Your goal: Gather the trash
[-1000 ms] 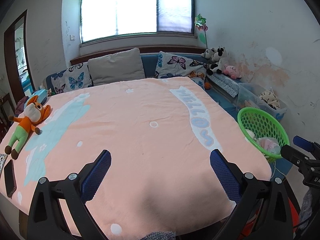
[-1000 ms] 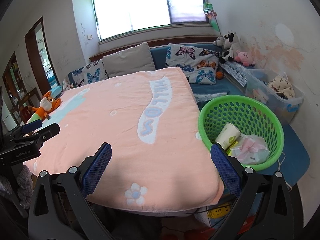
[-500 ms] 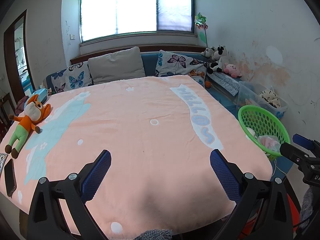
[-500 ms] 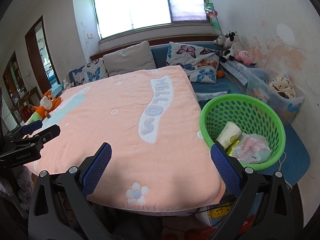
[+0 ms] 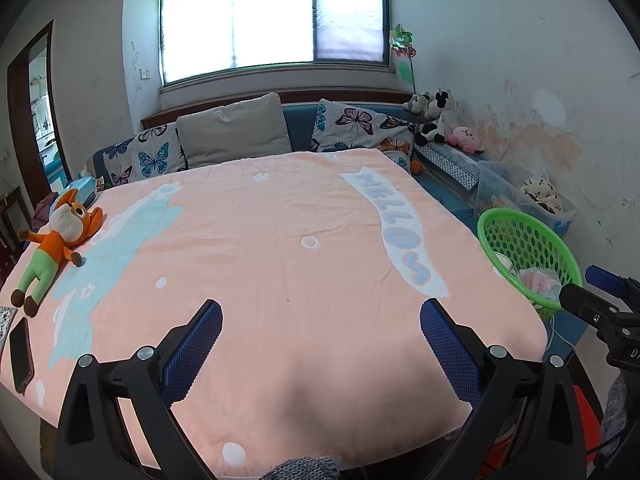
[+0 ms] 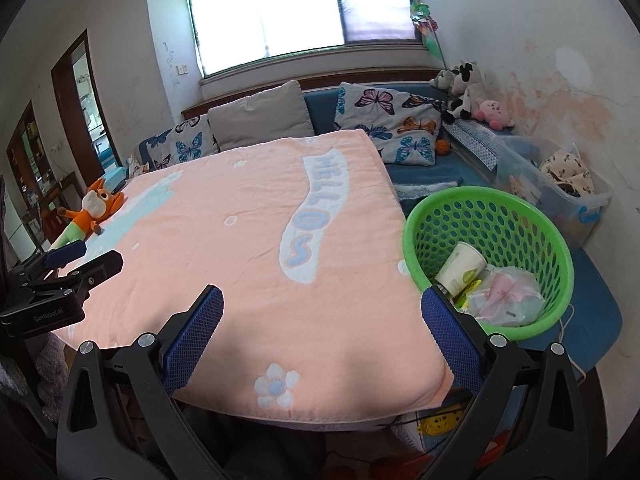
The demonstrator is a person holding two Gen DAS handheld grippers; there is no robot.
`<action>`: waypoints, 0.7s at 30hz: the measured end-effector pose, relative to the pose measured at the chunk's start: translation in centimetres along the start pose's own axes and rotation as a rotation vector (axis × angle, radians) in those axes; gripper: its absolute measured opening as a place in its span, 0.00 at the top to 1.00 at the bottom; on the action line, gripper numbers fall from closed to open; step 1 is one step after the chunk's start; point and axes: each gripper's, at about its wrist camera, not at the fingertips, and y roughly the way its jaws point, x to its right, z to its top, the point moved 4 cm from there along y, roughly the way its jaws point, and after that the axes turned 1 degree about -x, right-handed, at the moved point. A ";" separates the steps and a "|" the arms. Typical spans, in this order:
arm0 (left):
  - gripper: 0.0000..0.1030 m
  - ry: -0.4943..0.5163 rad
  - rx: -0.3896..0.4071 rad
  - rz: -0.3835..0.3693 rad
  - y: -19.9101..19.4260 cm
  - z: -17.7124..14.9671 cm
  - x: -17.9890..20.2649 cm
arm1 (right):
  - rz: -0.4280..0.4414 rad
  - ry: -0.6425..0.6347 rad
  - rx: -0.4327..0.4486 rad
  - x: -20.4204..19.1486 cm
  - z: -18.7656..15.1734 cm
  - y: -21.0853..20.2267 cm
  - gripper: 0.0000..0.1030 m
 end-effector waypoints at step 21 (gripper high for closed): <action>0.07 -0.003 -0.001 0.002 0.1 -0.1 -0.2 | -0.001 -0.002 -0.001 -0.1 -0.2 0.3 0.04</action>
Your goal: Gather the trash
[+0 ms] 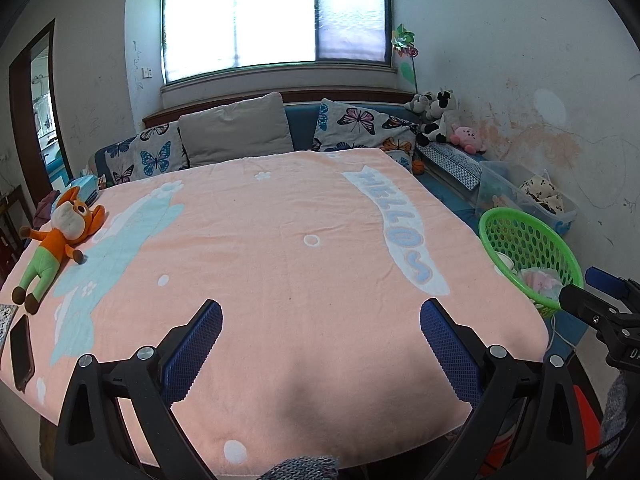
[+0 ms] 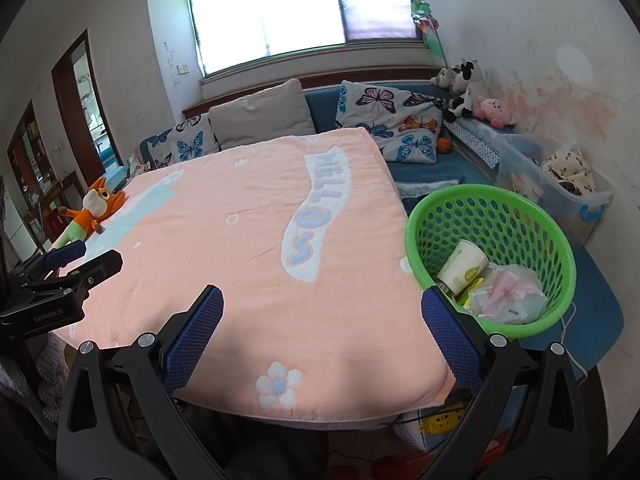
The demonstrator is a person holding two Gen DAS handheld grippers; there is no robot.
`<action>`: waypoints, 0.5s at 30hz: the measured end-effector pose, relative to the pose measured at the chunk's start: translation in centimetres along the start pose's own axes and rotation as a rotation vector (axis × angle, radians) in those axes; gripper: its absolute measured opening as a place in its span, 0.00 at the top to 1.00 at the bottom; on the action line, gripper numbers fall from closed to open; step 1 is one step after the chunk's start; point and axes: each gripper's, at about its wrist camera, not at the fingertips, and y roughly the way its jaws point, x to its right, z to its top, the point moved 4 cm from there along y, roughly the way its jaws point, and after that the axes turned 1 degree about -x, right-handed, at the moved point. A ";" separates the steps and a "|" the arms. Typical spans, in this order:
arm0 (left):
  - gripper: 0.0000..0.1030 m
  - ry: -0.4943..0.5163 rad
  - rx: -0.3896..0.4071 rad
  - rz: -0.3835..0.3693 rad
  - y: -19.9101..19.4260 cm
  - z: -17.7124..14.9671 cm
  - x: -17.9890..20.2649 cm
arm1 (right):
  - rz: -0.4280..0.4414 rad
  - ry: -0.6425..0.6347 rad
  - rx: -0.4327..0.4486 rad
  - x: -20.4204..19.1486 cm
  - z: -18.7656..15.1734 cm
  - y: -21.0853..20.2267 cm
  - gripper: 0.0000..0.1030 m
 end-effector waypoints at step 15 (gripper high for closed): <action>0.07 0.000 0.000 0.000 0.0 0.0 0.0 | 0.004 0.001 -0.002 0.1 -0.1 0.0 0.04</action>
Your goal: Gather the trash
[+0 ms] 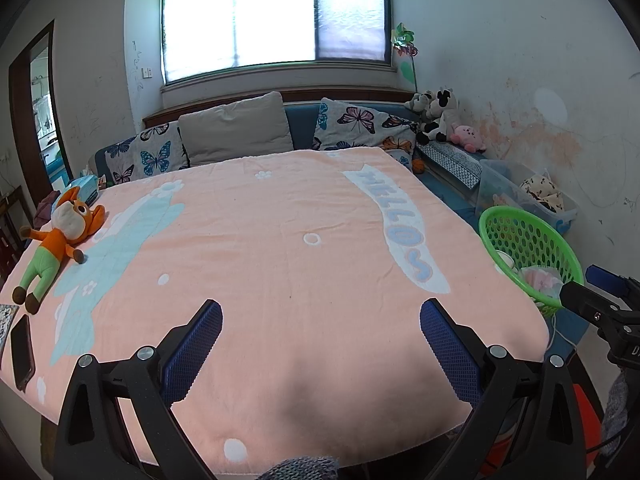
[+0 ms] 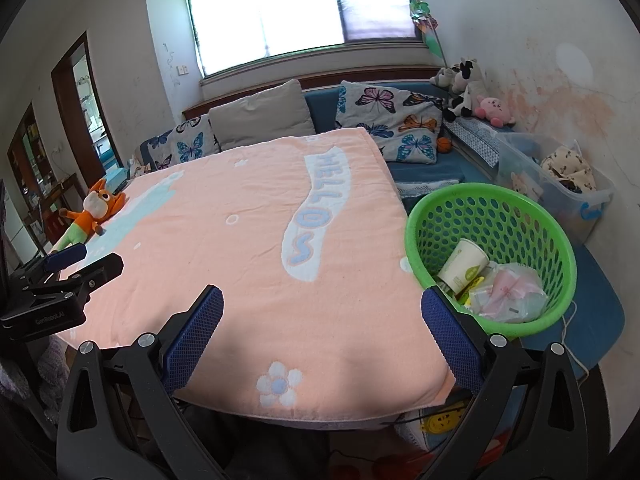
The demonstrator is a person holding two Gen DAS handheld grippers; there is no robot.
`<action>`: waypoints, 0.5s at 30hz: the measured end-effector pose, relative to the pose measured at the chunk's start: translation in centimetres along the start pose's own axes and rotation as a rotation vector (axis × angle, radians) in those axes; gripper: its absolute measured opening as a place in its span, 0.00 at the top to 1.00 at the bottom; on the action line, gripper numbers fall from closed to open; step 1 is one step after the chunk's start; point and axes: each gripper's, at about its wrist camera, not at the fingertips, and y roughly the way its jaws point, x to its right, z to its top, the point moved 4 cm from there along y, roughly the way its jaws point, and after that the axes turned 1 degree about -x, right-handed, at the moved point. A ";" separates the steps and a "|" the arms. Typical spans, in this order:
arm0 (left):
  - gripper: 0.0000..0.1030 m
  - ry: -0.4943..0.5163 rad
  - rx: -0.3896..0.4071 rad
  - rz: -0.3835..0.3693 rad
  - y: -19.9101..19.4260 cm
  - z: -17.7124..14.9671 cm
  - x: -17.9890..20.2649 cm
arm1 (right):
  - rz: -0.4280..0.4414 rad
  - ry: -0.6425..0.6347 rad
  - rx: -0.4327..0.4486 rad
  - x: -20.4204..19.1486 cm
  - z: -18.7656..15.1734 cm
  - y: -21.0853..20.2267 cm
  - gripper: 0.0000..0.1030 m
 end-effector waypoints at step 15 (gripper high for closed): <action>0.07 0.001 -0.001 -0.002 0.0 -0.1 0.0 | 0.003 0.001 0.000 -0.2 -0.3 0.1 0.04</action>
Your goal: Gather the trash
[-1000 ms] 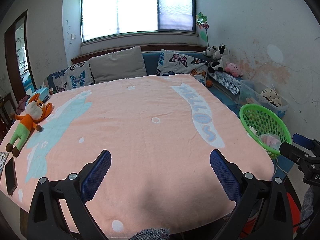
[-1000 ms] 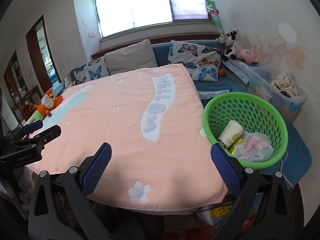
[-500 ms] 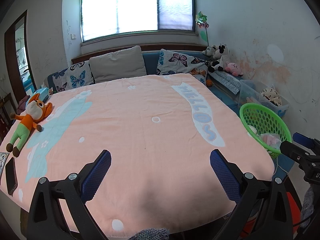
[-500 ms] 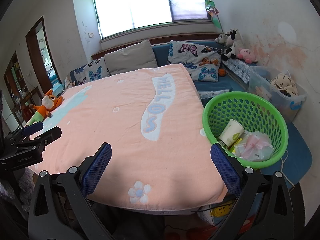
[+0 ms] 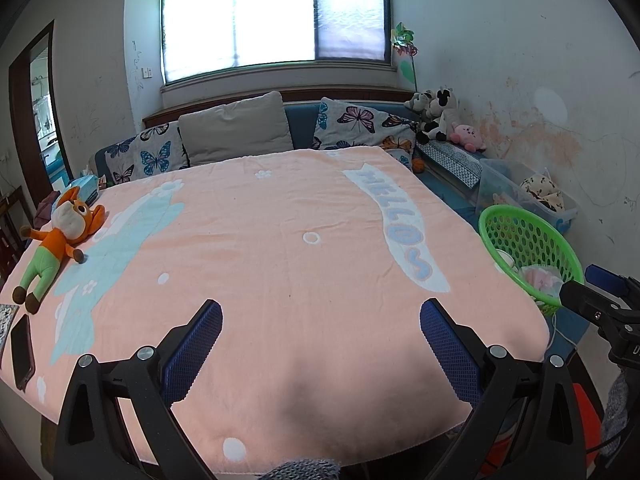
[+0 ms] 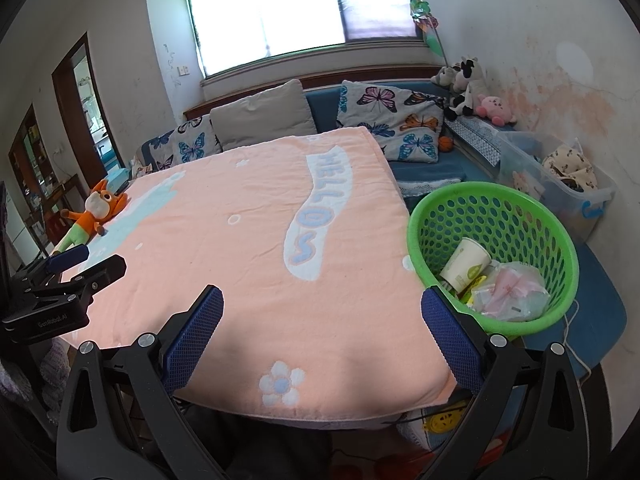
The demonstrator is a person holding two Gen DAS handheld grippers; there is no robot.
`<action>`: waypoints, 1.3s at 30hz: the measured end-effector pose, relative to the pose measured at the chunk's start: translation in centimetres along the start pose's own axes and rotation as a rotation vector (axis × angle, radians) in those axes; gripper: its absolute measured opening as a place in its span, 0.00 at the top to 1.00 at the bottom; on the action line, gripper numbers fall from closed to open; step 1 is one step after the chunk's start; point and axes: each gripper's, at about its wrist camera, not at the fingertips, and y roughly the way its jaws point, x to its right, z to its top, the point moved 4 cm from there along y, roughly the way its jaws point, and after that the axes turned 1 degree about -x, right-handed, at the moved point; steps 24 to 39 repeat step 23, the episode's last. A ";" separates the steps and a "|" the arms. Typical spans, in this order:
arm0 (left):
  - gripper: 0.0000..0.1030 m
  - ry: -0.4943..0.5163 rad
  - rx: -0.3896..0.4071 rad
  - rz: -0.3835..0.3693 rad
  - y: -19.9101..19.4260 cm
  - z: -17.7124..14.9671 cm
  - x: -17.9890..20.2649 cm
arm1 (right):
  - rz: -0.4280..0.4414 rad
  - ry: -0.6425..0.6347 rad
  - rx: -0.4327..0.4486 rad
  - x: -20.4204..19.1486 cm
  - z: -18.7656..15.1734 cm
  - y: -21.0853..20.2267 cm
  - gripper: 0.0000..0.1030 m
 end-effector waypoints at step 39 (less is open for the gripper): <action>0.07 -0.001 0.008 0.030 -0.1 -0.5 -0.4 | 0.006 -0.005 -0.004 -0.4 -0.1 0.0 0.04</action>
